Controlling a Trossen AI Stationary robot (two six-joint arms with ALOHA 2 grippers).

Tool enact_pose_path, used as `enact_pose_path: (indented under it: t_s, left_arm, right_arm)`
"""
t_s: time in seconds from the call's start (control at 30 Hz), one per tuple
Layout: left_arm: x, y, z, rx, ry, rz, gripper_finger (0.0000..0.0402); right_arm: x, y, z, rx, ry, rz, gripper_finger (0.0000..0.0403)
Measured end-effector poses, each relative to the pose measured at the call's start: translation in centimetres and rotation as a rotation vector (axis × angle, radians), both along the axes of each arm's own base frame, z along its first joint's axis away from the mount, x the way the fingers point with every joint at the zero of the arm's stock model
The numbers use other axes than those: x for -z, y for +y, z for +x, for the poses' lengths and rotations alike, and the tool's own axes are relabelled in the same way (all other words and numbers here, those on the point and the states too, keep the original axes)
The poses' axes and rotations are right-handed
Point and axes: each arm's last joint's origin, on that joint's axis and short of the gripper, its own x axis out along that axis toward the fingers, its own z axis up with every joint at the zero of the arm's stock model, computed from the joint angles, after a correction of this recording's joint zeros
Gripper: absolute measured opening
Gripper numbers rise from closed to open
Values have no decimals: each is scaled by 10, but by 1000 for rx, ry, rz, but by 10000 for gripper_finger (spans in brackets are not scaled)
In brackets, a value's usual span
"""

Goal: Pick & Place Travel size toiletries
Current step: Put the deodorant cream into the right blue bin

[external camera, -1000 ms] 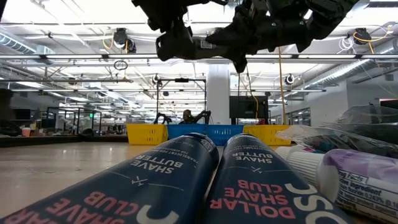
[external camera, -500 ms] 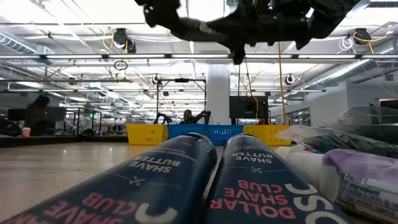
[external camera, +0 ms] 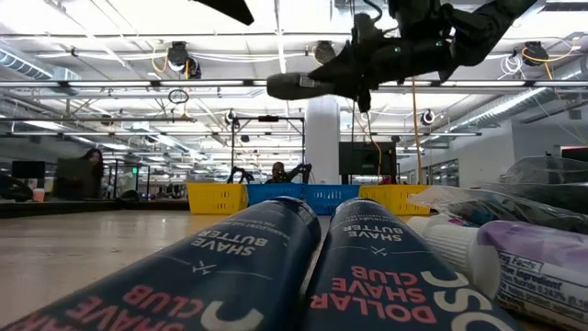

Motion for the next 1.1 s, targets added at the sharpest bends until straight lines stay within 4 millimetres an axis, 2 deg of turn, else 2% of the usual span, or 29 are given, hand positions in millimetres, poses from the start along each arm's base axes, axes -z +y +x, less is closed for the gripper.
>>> enact_pose_path:
  t_s: [0.2, 0.47, 0.6, 0.77, 1.1]
  left_arm:
    - [2, -10, -4, 45, 16, -54, 214]
    - [4, -11, -7, 26, -8, -121, 214]
    - [4, -9, -6, 18, -12, -124, 214]
    - [4, -8, -5, 10, -20, -129, 214]
    - [4, -8, -5, 4, -32, -140, 214]
  right_arm:
    - [9, -13, -6, 176, 104, -26, 105]
    - [20, -23, -12, 397, 244, -66, 105]
    - [26, -25, -11, 429, 271, -86, 105]
    - [44, -31, -6, 496, 340, -93, 104]
    - [67, -50, 0, 593, 340, -75, 104]
